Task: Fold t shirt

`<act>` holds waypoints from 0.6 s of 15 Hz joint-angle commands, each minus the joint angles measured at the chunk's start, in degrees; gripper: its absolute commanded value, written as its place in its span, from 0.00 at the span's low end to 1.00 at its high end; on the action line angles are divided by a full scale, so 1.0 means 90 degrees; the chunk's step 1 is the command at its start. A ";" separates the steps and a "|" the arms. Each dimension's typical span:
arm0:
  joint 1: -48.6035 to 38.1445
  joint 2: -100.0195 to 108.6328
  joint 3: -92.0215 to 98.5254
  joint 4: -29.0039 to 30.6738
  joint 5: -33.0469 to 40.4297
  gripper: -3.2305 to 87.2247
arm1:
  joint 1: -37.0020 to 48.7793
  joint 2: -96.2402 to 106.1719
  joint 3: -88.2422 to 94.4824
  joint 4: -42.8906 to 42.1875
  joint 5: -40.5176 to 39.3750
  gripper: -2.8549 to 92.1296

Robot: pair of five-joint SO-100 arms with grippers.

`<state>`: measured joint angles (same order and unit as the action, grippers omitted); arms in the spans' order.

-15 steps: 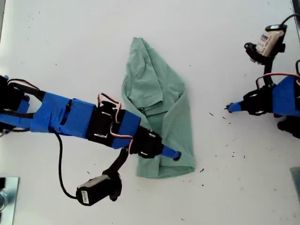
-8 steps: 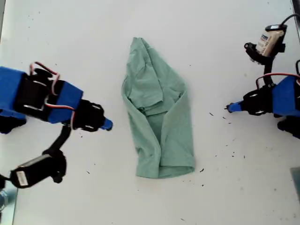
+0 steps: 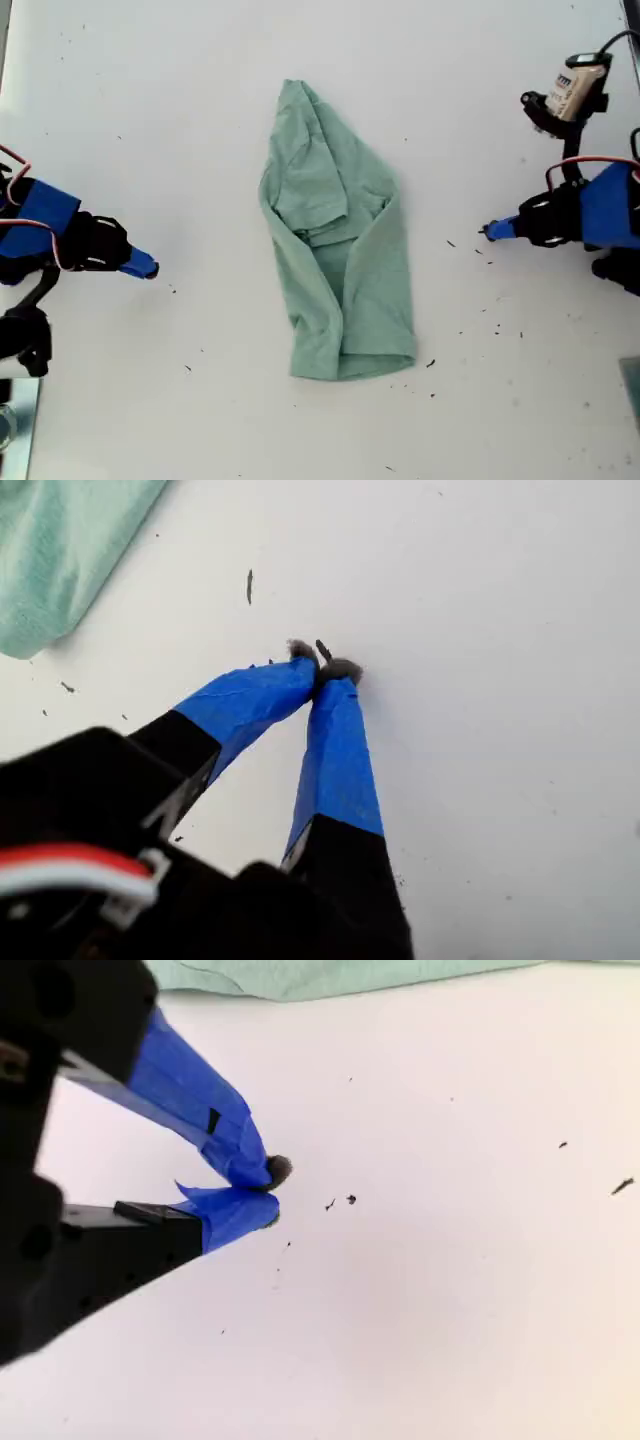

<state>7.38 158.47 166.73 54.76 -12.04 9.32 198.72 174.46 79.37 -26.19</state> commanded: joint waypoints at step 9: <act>0.0488 -0.9043 -1.1201 0.1328 0.1689 0.30 | -0.2070 -0.8721 -0.8701 0.0010 0.0303 0.30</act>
<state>10.55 82.00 76.20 66.09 2.20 -7.21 126.30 105.12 79.10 -24.52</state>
